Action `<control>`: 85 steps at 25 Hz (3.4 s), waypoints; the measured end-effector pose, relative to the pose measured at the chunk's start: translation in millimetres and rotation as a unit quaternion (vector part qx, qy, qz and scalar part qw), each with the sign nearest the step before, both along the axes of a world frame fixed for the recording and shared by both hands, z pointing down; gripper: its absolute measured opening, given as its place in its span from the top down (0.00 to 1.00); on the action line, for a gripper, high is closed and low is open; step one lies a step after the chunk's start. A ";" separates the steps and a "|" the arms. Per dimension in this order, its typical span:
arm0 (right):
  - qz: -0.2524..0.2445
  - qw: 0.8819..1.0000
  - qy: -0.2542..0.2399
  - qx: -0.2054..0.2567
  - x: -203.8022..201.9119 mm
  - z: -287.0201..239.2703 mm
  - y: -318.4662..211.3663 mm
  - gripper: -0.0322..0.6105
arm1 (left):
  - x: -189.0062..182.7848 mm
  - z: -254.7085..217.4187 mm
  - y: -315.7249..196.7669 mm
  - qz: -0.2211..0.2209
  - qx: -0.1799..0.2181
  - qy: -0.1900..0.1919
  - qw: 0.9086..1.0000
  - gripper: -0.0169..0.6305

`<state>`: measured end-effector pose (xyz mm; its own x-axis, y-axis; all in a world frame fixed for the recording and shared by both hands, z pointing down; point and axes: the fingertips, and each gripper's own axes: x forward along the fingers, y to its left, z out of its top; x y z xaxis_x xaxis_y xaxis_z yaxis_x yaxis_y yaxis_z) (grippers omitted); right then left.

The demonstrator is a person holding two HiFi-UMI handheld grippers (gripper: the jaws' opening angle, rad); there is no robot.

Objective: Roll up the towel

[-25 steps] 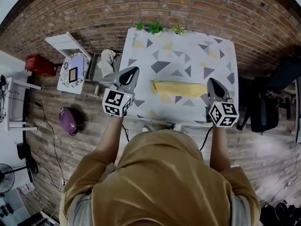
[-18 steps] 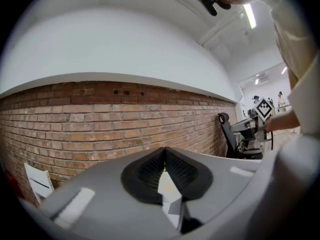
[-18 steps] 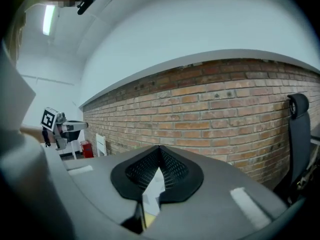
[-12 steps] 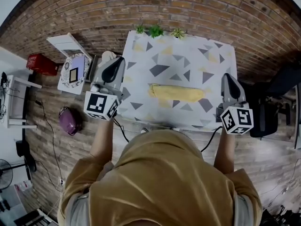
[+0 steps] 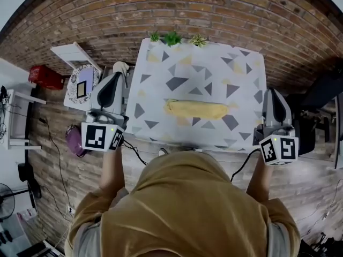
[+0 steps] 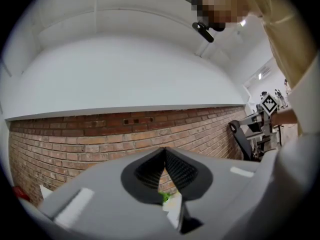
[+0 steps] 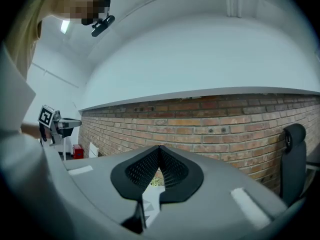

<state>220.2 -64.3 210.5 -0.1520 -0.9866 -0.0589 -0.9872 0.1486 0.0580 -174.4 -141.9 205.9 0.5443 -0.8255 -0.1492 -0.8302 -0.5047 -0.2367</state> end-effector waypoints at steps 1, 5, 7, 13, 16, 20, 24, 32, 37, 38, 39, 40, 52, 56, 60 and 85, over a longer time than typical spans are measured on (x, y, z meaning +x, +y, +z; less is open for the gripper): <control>0.002 1.000 0.002 0.004 2.0 -3.2 2.3 0.95 | -1.8 -2.5 3.1 -0.003 0.004 0.000 1.000 0.88; 0.011 1.000 0.014 0.015 6.2 -14.2 9.6 0.95 | -12.8 -11.2 14.1 -0.021 0.017 0.004 1.000 0.88; 0.017 1.000 0.020 0.017 6.2 -19.1 12.9 0.95 | -17.6 -14.6 18.2 -0.031 0.024 0.003 0.999 0.88; 0.031 0.999 0.035 0.019 5.4 -24.7 23.5 0.95 | -24.6 -13.9 29.5 -0.045 0.029 0.014 0.998 0.88; 0.033 0.999 0.035 0.014 2.8 -23.8 26.9 0.95 | -27.9 -11.2 33.6 -0.045 0.024 0.021 0.998 0.88; 0.040 0.999 0.033 0.010 -1.8 -20.9 32.5 0.95 | -32.0 -9.6 40.4 -0.041 0.022 0.021 0.999 0.88; 0.043 0.999 0.031 0.008 -9.3 -20.6 37.7 0.95 | -35.9 -11.3 44.8 -0.034 0.021 0.024 0.999 0.88; 0.045 0.999 0.026 0.007 -25.9 -13.9 48.9 0.94 | -41.5 -12.8 49.4 -0.023 0.020 0.021 0.999 0.88; 0.048 0.999 0.021 0.001 -31.6 -8.0 56.8 0.94 | -39.9 -7.6 53.0 -0.015 0.013 0.018 1.000 0.88; 0.048 0.999 0.019 0.000 -31.7 -6.5 58.2 0.95 | -39.8 -6.1 54.2 -0.015 0.012 0.020 1.000 0.88; 0.048 0.999 0.017 -0.001 -32.0 -4.6 59.7 0.94 | -39.6 -4.7 55.4 -0.015 0.010 0.020 1.000 0.88; 0.048 0.999 0.016 -0.003 -32.5 -2.6 61.1 0.95 | -39.4 -3.4 56.7 -0.014 0.009 0.020 1.000 0.88; 0.050 0.999 0.002 0.003 -30.2 4.5 72.3 0.95 | -36.0 3.5 69.4 -0.018 0.006 0.019 1.000 0.88; 0.052 0.999 -0.001 0.003 -25.7 4.8 74.6 0.94 | -30.4 2.8 69.1 -0.013 0.006 0.018 1.000 0.88; 0.052 0.999 0.005 0.001 -25.5 7.4 77.3 0.95 | -26.3 3.5 70.0 -0.011 0.007 0.020 1.000 0.88; 0.055 0.998 0.009 -0.004 -6.2 11.2 75.6 0.94 | 11.3 8.7 54.4 0.013 0.006 0.021 1.000 0.88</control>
